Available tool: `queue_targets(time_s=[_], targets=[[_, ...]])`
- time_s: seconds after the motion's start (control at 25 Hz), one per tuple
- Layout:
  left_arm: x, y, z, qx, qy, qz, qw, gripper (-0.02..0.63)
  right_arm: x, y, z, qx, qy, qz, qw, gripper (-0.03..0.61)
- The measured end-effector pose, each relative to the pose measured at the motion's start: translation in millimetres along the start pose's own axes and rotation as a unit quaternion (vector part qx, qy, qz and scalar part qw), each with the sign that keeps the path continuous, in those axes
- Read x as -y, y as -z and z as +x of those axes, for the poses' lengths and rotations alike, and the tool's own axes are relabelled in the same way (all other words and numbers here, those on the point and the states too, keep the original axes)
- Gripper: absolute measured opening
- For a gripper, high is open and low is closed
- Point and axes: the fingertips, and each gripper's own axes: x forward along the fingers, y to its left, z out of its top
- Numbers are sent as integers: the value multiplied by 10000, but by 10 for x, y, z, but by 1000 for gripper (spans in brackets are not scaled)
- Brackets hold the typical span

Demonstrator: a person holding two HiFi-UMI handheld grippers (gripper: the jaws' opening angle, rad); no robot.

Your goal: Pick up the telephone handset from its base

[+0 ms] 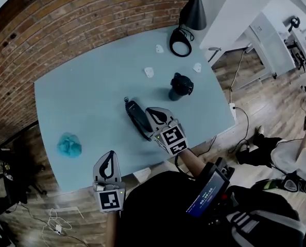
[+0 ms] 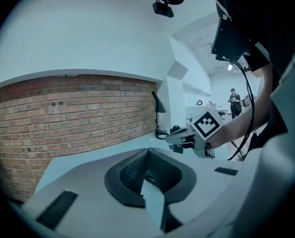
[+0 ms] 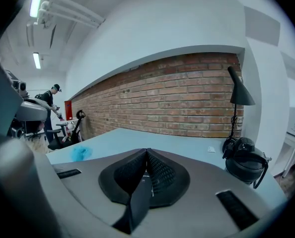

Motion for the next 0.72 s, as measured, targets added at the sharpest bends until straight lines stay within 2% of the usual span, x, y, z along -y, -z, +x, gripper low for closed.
queue_targets(time_s=[0.2,0.36,0.52,0.72], targets=[[-65,190,32,-65,113,-55,9999,23,54,164,204,-64,229,-10,9997,18],[-179,268,5,-78,127,-96,9998,23,-55,258,255,-309,190,-31,9993,21],[-298,190,14,-109,152,112,9998,23,-94,386,289,-541,158,-170,9983,55],[-346,227,-21,-124,44,16,9999,23,-96,629,411,-897,73,-163,9958,80]])
